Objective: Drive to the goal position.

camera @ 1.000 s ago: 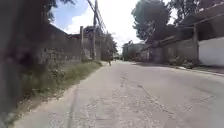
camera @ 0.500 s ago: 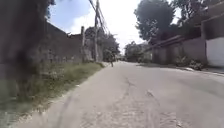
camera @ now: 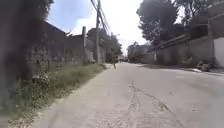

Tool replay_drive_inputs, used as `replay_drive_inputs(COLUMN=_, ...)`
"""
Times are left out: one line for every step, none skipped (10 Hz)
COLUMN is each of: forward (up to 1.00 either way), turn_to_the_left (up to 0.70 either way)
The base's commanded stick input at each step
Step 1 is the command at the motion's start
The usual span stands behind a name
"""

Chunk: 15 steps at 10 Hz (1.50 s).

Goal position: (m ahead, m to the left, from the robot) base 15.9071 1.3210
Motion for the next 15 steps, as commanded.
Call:
replay_drive_inputs(forward=1.0, turn_to_the_left=-0.08)
replay_drive_inputs(forward=1.0, turn_to_the_left=-0.02)
replay_drive_inputs(forward=1.0, turn_to_the_left=-0.07)
replay_drive_inputs(forward=1.0, turn_to_the_left=-0.19)
replay_drive_inputs(forward=1.0, turn_to_the_left=-0.34)
replay_drive_inputs(forward=1.0, turn_to_the_left=-0.4)
replay_drive_inputs(forward=1.0, turn_to_the_left=-0.4)
replay_drive_inputs(forward=1.0, turn_to_the_left=-0.4)
replay_drive_inputs(forward=1.0, turn_to_the_left=-0.4)
replay_drive_inputs(forward=1.0, turn_to_the_left=-0.4)
replay_drive_inputs(forward=1.0, turn_to_the_left=-0.4)
replay_drive_inputs(forward=1.0, turn_to_the_left=-0.25)
replay_drive_inputs(forward=1.0, turn_to_the_left=-0.02)
replay_drive_inputs(forward=1.0, turn_to_the_left=0.0)
replay_drive_inputs(forward=1.0, turn_to_the_left=0.0)
